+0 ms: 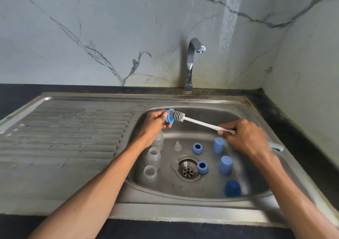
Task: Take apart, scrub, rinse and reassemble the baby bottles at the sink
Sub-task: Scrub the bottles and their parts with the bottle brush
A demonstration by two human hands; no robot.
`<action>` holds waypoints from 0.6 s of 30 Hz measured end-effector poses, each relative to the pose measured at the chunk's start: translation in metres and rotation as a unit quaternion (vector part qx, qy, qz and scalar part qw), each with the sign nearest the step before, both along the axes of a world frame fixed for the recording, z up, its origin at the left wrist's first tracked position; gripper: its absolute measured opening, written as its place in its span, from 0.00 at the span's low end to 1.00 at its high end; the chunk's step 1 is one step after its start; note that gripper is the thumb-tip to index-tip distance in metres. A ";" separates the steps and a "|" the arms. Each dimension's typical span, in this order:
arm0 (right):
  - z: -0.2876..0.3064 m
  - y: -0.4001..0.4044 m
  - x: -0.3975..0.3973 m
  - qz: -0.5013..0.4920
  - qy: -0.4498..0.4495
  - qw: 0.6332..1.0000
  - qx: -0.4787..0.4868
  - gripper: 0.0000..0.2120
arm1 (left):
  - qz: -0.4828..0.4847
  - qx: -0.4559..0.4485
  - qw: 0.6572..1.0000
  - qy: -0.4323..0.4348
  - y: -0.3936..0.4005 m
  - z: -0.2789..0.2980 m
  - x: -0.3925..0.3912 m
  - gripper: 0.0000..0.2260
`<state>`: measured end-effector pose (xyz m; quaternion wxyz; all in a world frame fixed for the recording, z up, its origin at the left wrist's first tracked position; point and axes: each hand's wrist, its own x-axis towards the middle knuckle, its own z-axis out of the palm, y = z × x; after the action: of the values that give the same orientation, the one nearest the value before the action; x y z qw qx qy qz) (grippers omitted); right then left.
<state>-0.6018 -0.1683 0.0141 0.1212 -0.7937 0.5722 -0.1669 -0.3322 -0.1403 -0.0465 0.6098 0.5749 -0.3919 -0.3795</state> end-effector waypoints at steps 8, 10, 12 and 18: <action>0.004 0.003 0.003 0.033 0.040 0.998 -0.042 0.14 | 0.026 -0.028 0.996 -0.076 0.002 -0.002 0.008 0.14; 0.005 0.005 0.004 0.022 0.033 0.995 -0.091 0.14 | 0.025 -0.028 0.995 -0.091 0.003 -0.001 0.011 0.14; 0.005 0.006 0.004 0.007 0.015 0.995 -0.103 0.14 | 0.022 -0.030 0.994 -0.106 0.003 0.000 0.011 0.15; -0.007 0.006 0.012 -0.010 0.030 0.999 -0.022 0.15 | 0.032 -0.025 0.986 -0.161 0.002 -0.006 0.016 0.17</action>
<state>-0.5901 -0.1620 0.0073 0.0851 -0.7950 0.5798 -0.1569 -0.3158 -0.1383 -0.0529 0.5640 0.6256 -0.4761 -0.2526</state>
